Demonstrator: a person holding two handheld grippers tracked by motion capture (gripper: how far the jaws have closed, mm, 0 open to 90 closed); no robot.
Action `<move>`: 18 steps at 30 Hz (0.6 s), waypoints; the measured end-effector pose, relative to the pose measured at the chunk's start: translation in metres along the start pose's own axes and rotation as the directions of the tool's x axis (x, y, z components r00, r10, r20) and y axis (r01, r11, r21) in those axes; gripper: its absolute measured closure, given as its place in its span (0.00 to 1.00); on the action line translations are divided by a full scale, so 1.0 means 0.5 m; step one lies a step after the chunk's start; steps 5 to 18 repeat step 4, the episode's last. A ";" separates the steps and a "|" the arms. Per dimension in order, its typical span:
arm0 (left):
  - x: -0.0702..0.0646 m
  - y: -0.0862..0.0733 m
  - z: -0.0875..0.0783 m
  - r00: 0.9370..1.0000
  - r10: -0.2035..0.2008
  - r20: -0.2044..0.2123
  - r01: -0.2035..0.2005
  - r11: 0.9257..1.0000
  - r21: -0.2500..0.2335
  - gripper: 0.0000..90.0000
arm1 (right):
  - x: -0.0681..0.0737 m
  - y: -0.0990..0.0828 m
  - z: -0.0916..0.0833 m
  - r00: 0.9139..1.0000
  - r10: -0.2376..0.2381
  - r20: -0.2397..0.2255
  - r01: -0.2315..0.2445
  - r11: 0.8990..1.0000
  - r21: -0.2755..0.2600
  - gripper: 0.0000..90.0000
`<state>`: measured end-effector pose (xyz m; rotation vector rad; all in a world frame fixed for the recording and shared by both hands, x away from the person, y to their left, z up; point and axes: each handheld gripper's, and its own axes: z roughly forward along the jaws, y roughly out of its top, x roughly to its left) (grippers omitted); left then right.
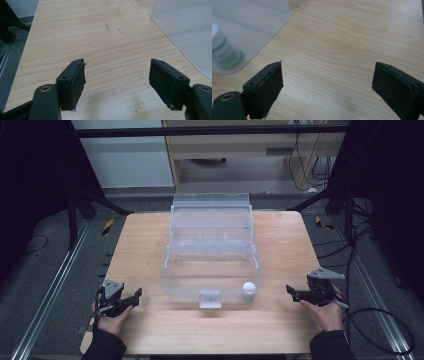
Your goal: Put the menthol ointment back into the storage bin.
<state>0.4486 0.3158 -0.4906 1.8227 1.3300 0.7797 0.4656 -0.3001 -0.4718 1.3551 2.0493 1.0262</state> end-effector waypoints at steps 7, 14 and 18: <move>0.001 -0.001 0.001 1.000 -0.001 -0.002 0.001 1.000 0.003 0.31 | -0.008 -0.007 0.002 0.999 0.049 0.016 -0.048 0.999 -0.025 0.10; 0.001 -0.001 0.001 1.000 -0.001 -0.002 0.001 1.000 0.003 0.31 | -0.008 -0.007 0.002 0.999 0.049 0.016 -0.048 0.999 -0.025 0.10; 0.001 -0.001 0.001 1.000 -0.001 -0.002 0.001 1.000 0.003 0.31 | -0.008 -0.007 0.002 0.999 0.049 0.016 -0.048 0.999 -0.025 0.10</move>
